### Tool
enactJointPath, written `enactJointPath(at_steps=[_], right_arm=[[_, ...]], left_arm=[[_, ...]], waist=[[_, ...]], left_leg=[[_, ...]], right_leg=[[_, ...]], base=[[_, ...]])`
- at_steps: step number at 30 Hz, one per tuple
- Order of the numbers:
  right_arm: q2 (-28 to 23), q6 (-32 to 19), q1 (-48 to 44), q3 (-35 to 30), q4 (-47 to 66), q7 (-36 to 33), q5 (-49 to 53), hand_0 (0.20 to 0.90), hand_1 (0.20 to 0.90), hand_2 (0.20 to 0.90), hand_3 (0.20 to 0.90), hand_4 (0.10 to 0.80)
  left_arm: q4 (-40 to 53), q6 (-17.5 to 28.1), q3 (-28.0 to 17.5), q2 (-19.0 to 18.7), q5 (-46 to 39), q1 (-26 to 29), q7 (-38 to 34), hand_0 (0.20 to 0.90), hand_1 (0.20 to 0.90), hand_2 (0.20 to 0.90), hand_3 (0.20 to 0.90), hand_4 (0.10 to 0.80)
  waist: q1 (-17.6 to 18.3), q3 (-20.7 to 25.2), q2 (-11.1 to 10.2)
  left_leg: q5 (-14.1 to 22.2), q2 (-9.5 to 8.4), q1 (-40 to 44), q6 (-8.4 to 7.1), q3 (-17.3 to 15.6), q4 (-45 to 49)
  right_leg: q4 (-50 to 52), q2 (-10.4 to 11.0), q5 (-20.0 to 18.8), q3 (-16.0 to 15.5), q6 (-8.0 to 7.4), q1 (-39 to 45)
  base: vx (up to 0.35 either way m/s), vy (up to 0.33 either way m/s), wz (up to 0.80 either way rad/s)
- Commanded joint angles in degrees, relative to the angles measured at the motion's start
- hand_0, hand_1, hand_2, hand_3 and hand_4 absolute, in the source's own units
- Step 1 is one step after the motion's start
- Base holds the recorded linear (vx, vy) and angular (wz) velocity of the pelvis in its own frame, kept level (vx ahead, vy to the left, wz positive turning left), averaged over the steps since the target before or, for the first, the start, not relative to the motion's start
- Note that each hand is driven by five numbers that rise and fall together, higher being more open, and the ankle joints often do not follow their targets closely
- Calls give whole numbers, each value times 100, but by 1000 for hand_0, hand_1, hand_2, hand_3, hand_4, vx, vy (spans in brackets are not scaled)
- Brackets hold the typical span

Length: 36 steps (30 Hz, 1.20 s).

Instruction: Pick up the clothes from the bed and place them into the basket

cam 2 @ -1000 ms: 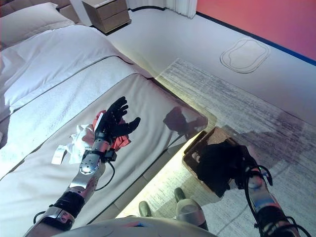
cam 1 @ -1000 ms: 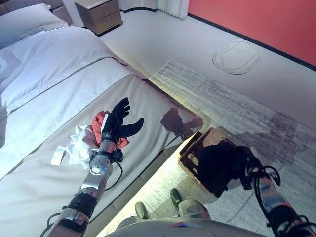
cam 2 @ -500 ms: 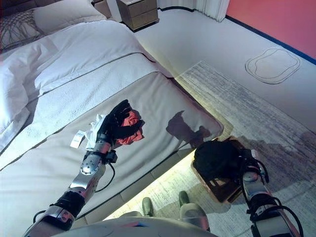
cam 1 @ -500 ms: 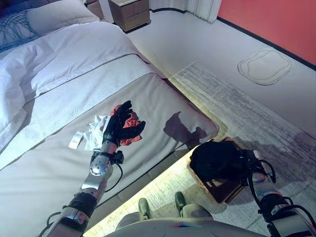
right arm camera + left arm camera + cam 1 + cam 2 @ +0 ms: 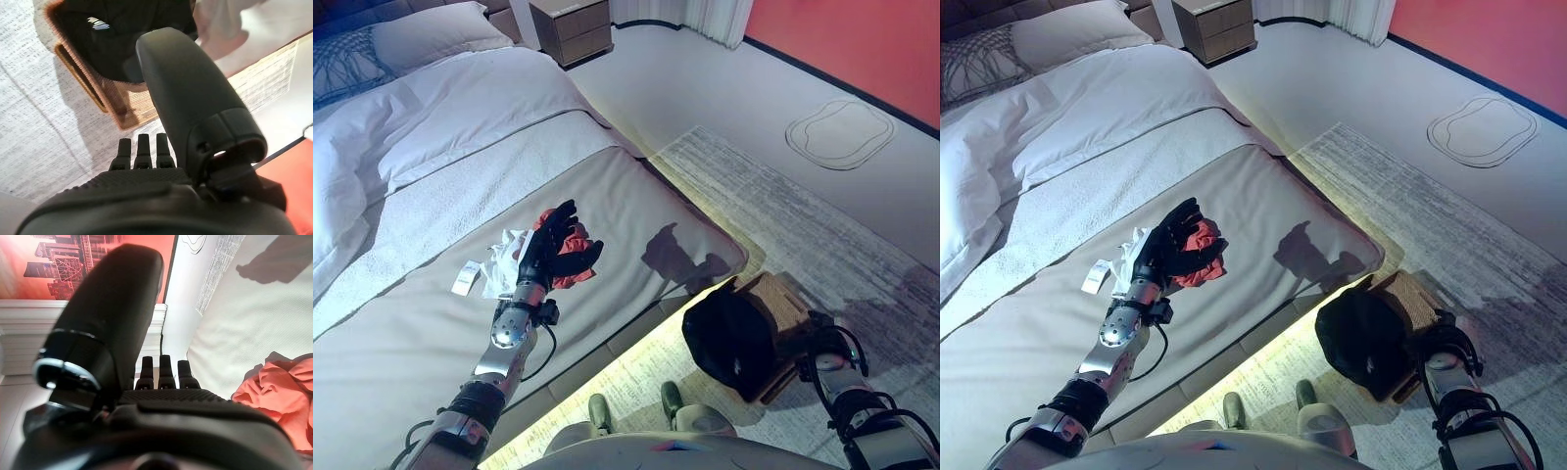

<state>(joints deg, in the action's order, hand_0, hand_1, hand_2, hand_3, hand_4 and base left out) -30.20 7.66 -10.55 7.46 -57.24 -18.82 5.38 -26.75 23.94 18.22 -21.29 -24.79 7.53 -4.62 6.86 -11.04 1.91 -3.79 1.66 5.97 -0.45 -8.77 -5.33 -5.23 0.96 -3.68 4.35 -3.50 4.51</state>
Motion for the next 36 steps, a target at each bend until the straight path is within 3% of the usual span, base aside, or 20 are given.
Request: enactJointPath(at_steps=[1,7,14,20,25,31,36], right_arm=[[-454,-236,-535,-70,320,-389,-159,900,900,900,900,800],[-626,-276,-1245,452,2547,-749,-1044,900,900,900,900,800],[-716,-783,-2444,957,3274,-388,-1381,900,900,900,900,800],[-726,-825,-3254,1423,3120,-120,-1303,900,900,900,900,800],[-812,-836,-4105,1914,2701,-155,-1460,900,900,900,900,800],[-941,-402,-4914,2573,2060,40,-1559,900,900,900,900,800],[-968,2,-5371,2907,1477,264,-1485,900,900,900,900,800]], left_arm=[[89,710,72,-114,-29,717,-162,900,900,900,900,800],[60,707,-63,31,122,645,-541,900,900,900,900,800],[-84,696,-246,87,391,523,-746,900,900,900,900,800],[-84,778,-375,-12,310,387,-549,900,900,900,900,800],[132,1018,-267,-197,392,469,-463,900,900,900,900,800],[790,1128,-233,-434,39,341,-465,900,900,900,900,800],[1137,1157,-182,-514,-137,305,-251,900,900,900,900,800]], waist=[[-194,126,-182],[-288,72,-198],[-665,41,-265],[-1091,-253,-259],[-1500,-830,-130],[-1960,-1537,147],[-2201,-1861,290]], left_leg=[[657,-87,281,50,245,66],[612,-140,203,43,477,75],[590,-264,-91,30,903,276],[648,-385,-559,-20,1289,880],[652,-557,-1267,-66,1616,1550],[465,-755,-2083,-90,1941,2100],[465,-893,-2519,-16,1999,2280]], right_leg=[[227,-4,-37,-89,8,-162],[318,-3,38,-177,79,-181],[528,72,242,-507,193,-251],[1024,190,541,-1015,355,-444],[1638,343,774,-1468,472,-931],[2448,495,1078,-1870,616,-1617],[2997,604,1218,-2068,631,-2120]], base=[[21,-3,5],[11,7,3],[27,4,25],[-10,25,47],[-137,37,51],[-82,41,44],[-68,8,37]])
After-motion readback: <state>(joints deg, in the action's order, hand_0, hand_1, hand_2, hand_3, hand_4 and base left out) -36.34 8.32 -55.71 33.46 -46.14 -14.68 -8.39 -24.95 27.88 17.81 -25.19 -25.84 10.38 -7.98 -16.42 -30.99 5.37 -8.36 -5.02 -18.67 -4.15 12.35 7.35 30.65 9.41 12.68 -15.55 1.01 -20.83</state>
